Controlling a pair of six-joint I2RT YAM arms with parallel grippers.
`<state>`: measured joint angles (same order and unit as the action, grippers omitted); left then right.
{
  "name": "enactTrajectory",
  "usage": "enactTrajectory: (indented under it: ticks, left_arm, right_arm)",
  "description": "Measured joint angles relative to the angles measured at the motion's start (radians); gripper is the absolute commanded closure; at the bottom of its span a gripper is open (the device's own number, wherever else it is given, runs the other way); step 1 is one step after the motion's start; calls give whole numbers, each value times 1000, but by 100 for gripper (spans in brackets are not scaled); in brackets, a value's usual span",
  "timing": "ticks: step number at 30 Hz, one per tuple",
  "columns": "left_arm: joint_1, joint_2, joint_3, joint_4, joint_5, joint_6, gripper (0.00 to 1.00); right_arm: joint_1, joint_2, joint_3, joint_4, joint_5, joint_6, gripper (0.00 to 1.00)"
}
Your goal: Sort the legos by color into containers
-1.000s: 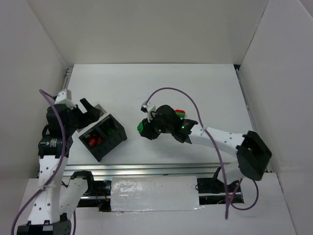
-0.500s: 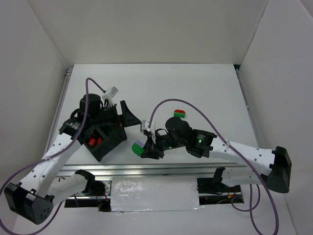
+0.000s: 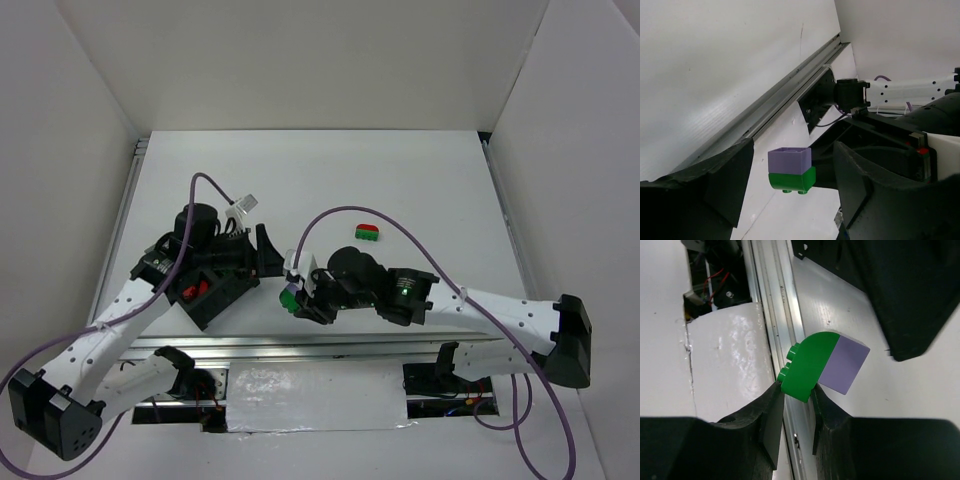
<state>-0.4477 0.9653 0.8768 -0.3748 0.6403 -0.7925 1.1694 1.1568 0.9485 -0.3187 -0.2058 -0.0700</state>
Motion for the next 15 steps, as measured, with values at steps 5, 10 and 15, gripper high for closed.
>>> enactTrajectory:
  ticks: [5, 10, 15]
  left_arm:
    - [-19, 13, -16, 8, 22, -2, 40]
    - [-39, 32, -17, 31, 29, 0, 53]
    - [-51, 46, -18, 66, 26, 2, 59]
  right_arm:
    - [6, 11, 9, 4, 65, -19, 100]
    - [6, 22, 13, 1, 108, -37, 100]
    - [11, 48, 16, -13, 126, -48, 100]
